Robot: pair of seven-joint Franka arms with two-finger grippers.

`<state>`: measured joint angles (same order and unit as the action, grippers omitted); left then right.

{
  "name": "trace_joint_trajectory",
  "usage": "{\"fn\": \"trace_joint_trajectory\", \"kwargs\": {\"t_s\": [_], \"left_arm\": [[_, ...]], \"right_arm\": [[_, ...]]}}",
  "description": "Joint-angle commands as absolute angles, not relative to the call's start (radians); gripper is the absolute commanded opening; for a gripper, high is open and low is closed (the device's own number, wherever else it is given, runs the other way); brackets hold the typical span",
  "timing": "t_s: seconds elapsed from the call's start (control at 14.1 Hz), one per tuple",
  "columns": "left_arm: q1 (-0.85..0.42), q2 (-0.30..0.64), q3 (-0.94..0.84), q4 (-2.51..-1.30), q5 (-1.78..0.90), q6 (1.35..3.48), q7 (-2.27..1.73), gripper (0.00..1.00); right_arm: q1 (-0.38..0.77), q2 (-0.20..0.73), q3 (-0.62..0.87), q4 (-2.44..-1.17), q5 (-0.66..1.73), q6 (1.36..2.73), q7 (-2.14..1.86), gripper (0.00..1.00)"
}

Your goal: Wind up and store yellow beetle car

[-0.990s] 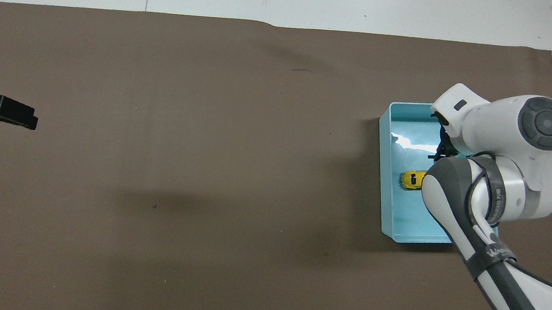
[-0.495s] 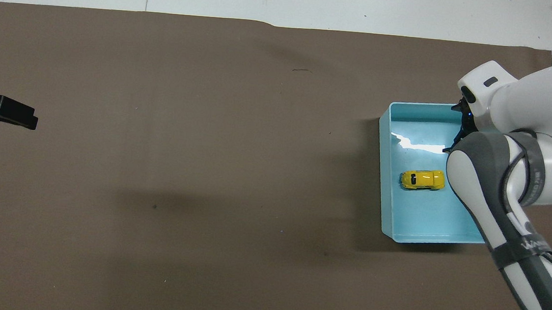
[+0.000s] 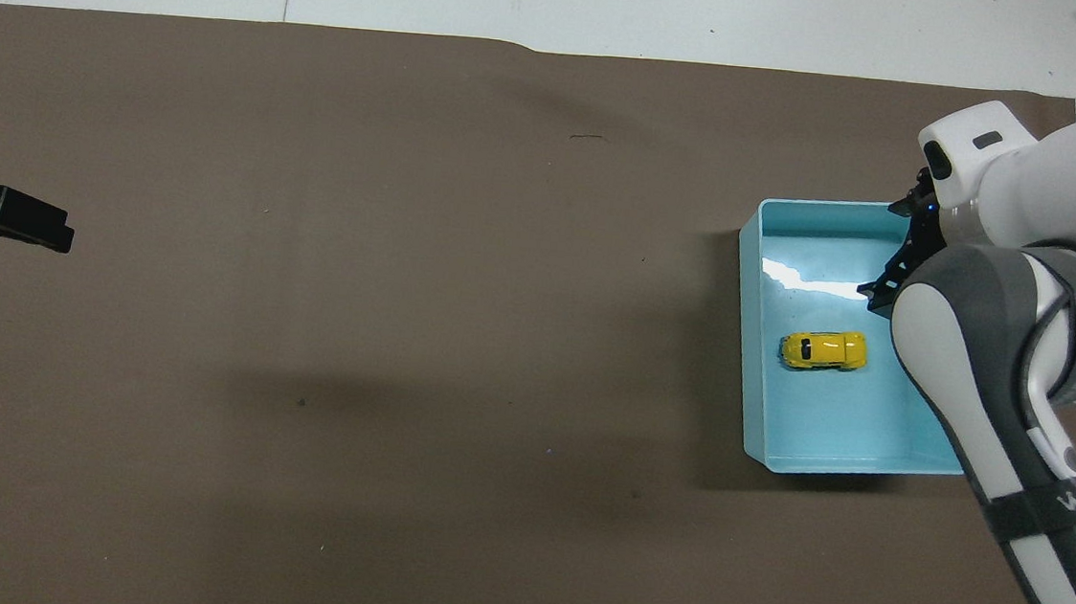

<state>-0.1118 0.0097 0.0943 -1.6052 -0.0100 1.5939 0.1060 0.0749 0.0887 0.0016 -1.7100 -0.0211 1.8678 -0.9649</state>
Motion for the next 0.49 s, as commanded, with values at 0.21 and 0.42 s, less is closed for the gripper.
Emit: {"fn": "trace_joint_trajectory", "kwargs": {"t_s": [0.21,0.42], "left_arm": [[-0.097,0.008,0.081,-1.594,0.011,1.574,0.095,1.0],[-0.097,0.008,0.081,-1.594,0.011,1.574,0.095,1.0]], "right_arm": [[0.063,0.017,0.002,-1.681,0.06,1.755,-0.691,1.0],[0.071,0.017,0.008,-1.66,0.063,1.738,-0.459,1.0]]}}
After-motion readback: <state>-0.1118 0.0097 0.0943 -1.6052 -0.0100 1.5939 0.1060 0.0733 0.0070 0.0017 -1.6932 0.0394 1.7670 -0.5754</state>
